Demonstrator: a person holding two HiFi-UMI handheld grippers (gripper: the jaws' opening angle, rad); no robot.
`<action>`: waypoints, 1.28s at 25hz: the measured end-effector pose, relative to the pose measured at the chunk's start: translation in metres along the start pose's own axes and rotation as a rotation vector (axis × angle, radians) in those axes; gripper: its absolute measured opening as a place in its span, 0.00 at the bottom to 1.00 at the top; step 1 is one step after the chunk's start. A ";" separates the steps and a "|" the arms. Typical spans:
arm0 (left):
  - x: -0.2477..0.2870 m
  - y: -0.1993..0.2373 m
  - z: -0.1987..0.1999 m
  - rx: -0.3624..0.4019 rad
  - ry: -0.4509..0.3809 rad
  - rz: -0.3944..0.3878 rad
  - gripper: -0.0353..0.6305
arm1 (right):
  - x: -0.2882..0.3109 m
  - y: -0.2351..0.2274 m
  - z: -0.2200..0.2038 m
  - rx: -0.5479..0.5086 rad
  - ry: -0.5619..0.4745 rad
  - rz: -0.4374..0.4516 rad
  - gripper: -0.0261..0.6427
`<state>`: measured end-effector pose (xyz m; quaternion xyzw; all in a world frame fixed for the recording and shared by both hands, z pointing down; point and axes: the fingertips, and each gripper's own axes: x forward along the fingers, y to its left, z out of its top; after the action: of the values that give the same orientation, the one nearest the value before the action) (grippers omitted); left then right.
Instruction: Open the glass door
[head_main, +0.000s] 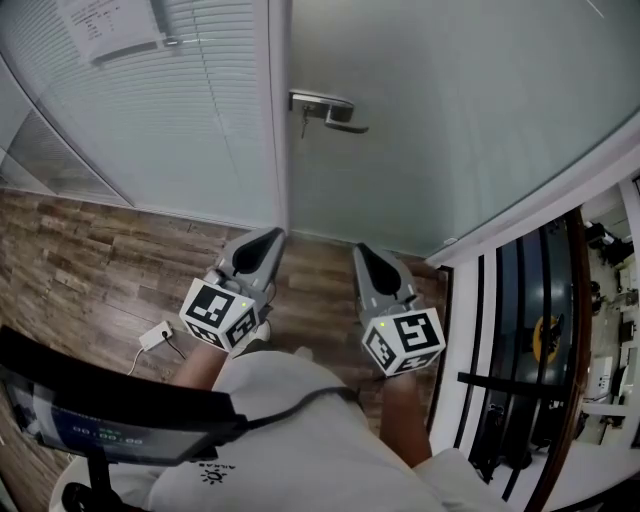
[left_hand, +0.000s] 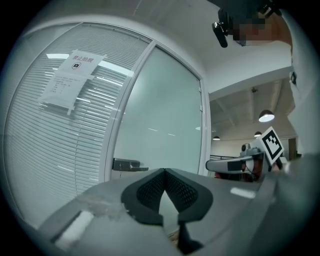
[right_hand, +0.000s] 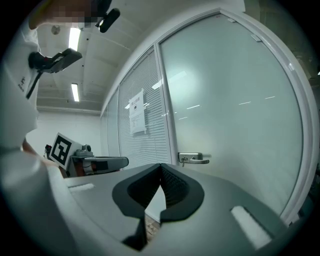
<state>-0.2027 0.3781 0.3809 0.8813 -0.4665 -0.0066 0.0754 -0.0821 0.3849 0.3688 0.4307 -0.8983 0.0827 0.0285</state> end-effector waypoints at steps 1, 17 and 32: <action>0.000 -0.002 -0.001 0.000 0.001 0.002 0.06 | -0.001 -0.001 -0.001 -0.005 0.003 0.002 0.05; -0.001 -0.025 -0.015 -0.004 0.036 0.018 0.06 | -0.027 -0.011 -0.026 0.004 0.058 0.045 0.05; 0.066 0.014 -0.015 -0.021 0.036 -0.050 0.06 | 0.014 -0.056 -0.023 -0.001 0.075 -0.030 0.05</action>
<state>-0.1757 0.3181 0.4019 0.8917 -0.4429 0.0025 0.0931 -0.0479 0.3439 0.3997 0.4407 -0.8900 0.0980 0.0637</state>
